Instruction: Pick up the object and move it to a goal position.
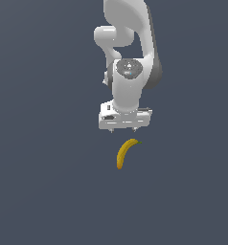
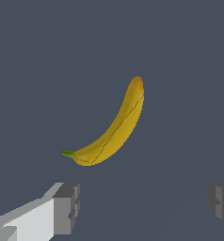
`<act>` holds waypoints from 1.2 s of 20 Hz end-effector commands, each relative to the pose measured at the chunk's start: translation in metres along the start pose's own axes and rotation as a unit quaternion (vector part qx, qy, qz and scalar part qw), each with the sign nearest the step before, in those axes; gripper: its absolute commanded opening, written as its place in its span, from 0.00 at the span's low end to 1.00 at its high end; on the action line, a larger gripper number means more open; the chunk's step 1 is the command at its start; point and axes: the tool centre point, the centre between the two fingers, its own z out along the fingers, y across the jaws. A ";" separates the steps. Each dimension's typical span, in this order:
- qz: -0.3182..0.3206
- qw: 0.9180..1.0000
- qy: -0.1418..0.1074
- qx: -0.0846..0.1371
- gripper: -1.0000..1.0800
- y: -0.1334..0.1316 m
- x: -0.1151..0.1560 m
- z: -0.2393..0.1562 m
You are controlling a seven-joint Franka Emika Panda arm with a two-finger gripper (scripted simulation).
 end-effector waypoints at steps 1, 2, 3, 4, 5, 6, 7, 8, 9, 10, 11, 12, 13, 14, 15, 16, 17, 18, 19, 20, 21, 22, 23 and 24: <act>0.000 1.000 0.000 0.000 0.96 0.000 0.000 0.000; 0.000 1.000 0.000 0.000 0.96 0.000 0.000 0.000; 0.002 1.000 -0.001 0.000 0.96 0.001 0.000 0.000; 0.004 1.000 -0.001 0.001 0.96 0.002 0.000 0.001; 0.007 1.000 -0.003 0.001 0.96 0.004 0.000 0.002; 0.011 1.000 -0.004 0.001 0.96 0.006 -0.001 0.003; 0.015 1.000 -0.006 0.002 0.96 0.009 -0.001 0.004; 0.018 1.000 -0.007 0.002 0.96 0.011 -0.001 0.005; 0.021 1.000 -0.008 0.003 0.96 0.013 -0.002 0.005; 0.022 1.000 -0.009 0.003 0.96 0.014 -0.002 0.006; 0.023 1.000 -0.010 0.003 0.96 0.015 -0.002 0.006; 0.023 1.000 -0.010 0.003 0.96 0.015 -0.002 0.005; 0.022 1.000 -0.010 0.003 0.96 0.015 -0.002 0.006; 0.022 1.000 -0.010 0.003 0.96 0.015 -0.002 0.006; 0.023 1.000 -0.009 0.003 0.96 0.014 -0.002 0.006; 0.025 1.000 -0.009 0.003 0.96 0.014 -0.002 0.006; 0.027 1.000 -0.009 0.003 0.96 0.014 -0.001 0.007; 0.030 0.999 -0.009 0.003 0.96 0.013 -0.001 0.007; 0.034 0.999 -0.009 0.003 0.96 0.013 -0.001 0.008; 0.039 0.999 -0.009 0.003 0.96 0.013 0.000 0.009; 0.044 0.999 -0.008 0.003 0.96 0.012 0.000 0.010; 0.049 0.999 -0.008 0.003 0.96 0.012 0.001 0.012; 0.055 0.998 -0.008 0.003 0.96 0.011 0.002 0.013; 0.062 0.998 -0.008 0.003 0.96 0.010 0.002 0.014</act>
